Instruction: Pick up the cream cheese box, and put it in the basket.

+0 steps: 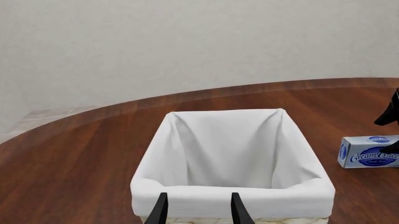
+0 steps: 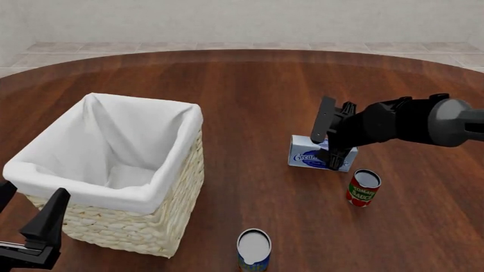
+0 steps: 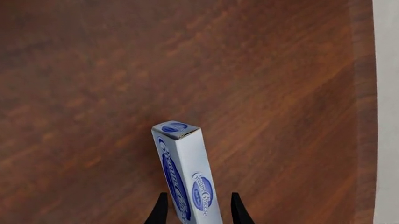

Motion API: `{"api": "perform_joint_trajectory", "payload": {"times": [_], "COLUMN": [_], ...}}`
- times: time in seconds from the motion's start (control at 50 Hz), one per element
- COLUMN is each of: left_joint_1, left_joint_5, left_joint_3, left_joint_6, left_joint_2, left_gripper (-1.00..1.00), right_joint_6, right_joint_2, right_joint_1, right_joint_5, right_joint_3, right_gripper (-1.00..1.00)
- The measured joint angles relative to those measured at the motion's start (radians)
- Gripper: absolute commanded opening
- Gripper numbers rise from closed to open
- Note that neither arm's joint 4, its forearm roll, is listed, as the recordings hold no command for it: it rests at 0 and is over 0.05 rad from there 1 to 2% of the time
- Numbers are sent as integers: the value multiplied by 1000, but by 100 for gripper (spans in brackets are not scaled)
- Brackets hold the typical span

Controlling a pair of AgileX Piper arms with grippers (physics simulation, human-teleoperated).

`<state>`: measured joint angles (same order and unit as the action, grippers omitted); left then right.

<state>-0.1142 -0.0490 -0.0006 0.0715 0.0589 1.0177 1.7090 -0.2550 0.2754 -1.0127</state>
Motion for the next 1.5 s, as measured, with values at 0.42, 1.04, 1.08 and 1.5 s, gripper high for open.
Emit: {"api": "perform_joint_trajectory", "payload": {"times": [0.42,1.04,1.08,1.5], "left_joint_1": [-8,-18,-19,-26], "left_joint_5": [-12,-26,-26,-30], "left_joint_3": [0,0,0,0], "left_joint_6": [3,7,7,7], "left_joint_2": [20,42,42,48], "left_gripper": [100,100,100,100], "right_joint_6": [28,118,122,189], "right_joint_2": [54,124,127,73], "right_joint_1": [25,87,88,84], "right_joint_5": [-6,-90,-97,-173], "right_joint_3": [-13,19,21,72], "right_gripper": [100,100,100,-100]}}
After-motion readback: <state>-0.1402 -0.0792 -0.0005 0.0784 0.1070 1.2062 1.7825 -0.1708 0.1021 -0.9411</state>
